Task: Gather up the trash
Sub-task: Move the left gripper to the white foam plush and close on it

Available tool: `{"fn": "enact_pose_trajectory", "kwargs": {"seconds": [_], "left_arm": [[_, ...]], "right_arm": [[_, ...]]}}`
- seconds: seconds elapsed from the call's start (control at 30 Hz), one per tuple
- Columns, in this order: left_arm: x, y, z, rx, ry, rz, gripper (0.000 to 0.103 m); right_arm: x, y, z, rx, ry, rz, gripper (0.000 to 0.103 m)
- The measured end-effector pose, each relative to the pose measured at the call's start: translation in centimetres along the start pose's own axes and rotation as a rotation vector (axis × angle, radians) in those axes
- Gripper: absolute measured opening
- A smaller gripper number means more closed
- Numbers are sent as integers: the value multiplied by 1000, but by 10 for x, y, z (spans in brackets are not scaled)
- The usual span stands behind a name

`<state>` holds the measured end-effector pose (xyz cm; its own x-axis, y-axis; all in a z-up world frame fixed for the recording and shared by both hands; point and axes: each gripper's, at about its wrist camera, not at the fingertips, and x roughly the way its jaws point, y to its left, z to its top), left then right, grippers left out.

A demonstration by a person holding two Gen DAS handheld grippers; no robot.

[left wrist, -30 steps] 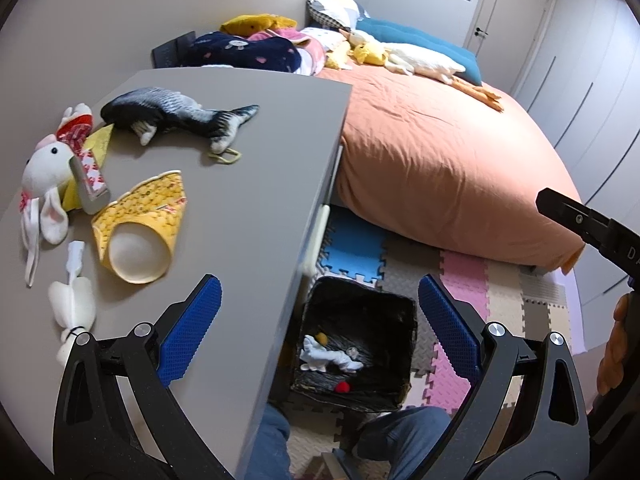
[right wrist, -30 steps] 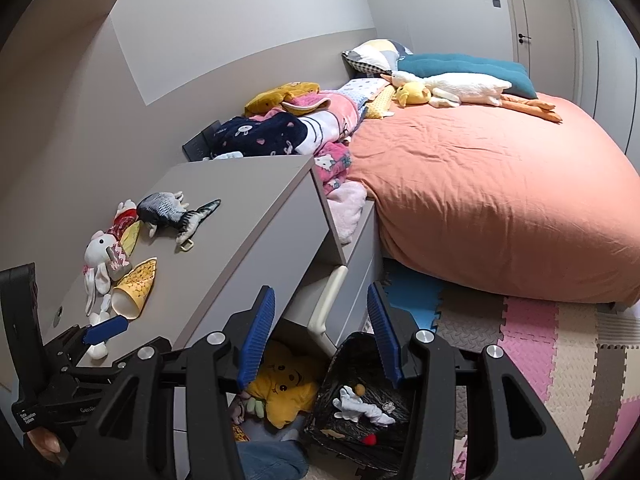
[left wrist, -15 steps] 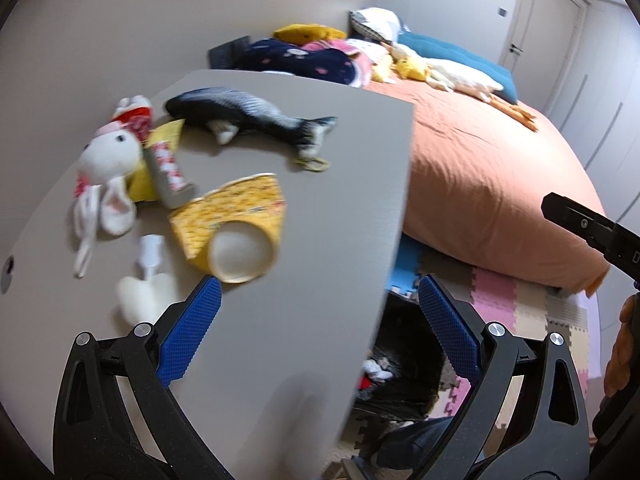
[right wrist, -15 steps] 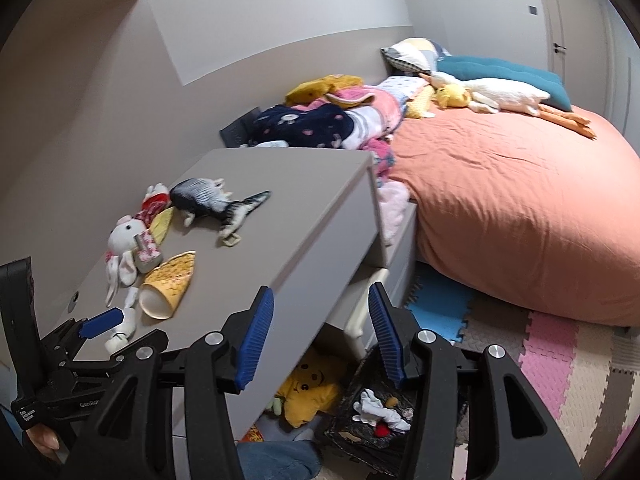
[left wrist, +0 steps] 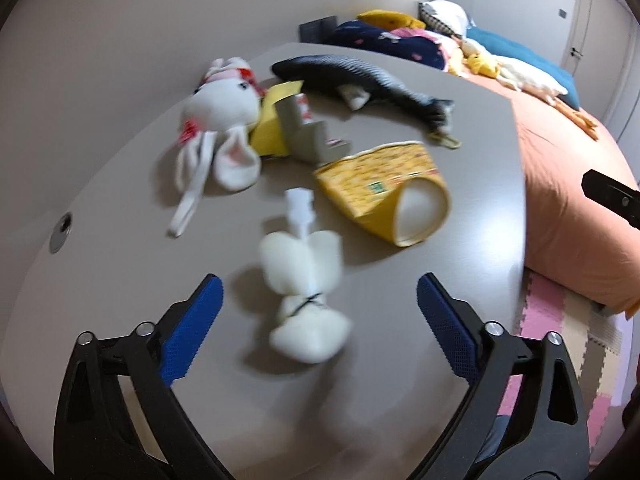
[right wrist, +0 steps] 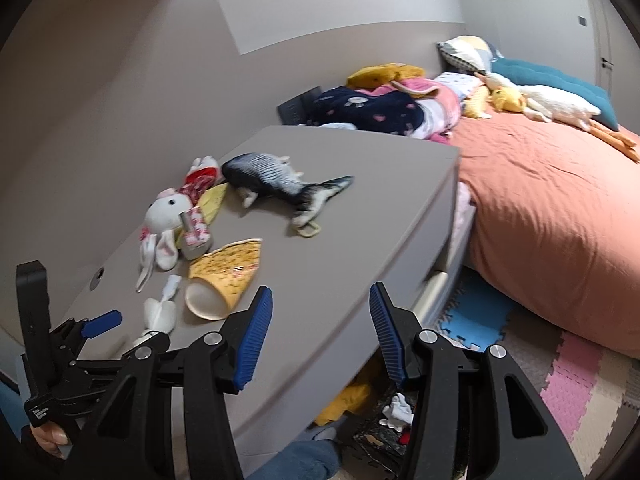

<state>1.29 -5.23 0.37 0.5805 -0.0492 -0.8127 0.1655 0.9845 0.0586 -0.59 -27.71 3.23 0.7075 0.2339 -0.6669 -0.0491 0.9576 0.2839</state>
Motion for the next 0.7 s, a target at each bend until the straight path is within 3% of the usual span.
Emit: {"fn": "enact_pose_trajectory", "kwargs": {"seconds": [0.2, 0.53, 0.63, 0.7], "left_arm": [[14, 12, -2, -7, 46, 25, 73], [27, 22, -2, -30, 75, -5, 52], [29, 22, -2, -31, 76, -24, 42], [31, 23, -1, -41, 72, -51, 30]], "right_arm": [[19, 28, -3, -70, 30, 52, 52], [42, 68, -5, -262, 75, 97, 65], [50, 77, -6, -348, 90, 109, 69], [56, 83, -6, -416, 102, 109, 70]]}}
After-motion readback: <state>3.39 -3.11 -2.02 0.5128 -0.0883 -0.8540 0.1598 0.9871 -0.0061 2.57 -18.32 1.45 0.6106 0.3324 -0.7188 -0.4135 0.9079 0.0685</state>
